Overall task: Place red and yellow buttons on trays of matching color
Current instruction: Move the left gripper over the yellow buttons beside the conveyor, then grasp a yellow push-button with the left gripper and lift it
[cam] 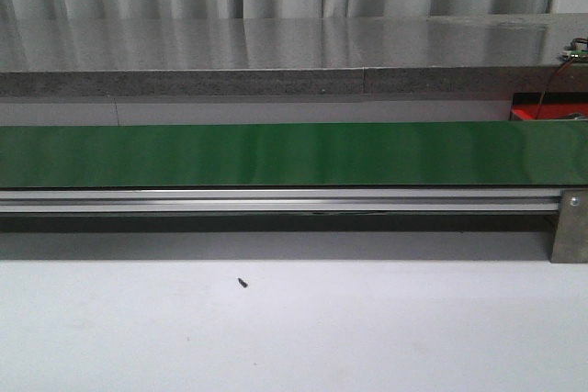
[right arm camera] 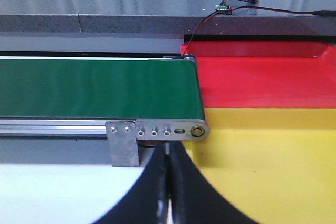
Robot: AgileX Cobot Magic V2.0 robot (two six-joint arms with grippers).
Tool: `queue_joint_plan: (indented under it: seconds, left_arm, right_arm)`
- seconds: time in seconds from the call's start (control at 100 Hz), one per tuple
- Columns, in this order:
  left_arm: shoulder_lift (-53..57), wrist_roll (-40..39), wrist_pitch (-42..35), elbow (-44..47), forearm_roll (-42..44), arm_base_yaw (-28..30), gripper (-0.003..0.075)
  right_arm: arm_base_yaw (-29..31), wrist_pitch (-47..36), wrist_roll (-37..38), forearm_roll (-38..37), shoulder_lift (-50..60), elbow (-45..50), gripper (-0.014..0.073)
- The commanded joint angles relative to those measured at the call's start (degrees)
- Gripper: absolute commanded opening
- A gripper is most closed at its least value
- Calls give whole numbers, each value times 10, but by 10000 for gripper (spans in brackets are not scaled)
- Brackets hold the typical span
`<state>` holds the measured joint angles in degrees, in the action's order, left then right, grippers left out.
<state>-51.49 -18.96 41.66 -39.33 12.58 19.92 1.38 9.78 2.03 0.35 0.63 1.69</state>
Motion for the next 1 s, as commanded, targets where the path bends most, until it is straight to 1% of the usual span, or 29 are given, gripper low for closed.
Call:
queue_joint_plan:
  seconds: [0.0,0.1,0.23,0.43,0.57,0.75,0.99]
  left_arm:
    - [-35,-6,-50,-29,16,41,638]
    - [-81,-6,-56,-48,10,77,638]
    - [-145,1,-57,-77,12,93,638]
    - [-238,4,-58,-118,15,93,638]
    - [-284,4,-74,-135,15,93,638]
    - [-327,4,-104,-150,12,93,638]
    - [-374,4,-111,-176,12,93,638]
  right_arm:
    - [-1,-49,-2,0,10,-11,-69]
    - [-1,-49,-2,0,10,-11,-69]
    - [-1,-49,-2,0,10,-11,-69]
    - [-1,-49,-2,0,10,-11,-69]
    - [-1,-49,-2,0,10,-11,-69]
    - [-1,-49,-2,0,10,-11,-69]
    - [-1,-49,-2,0,10,-11,-69]
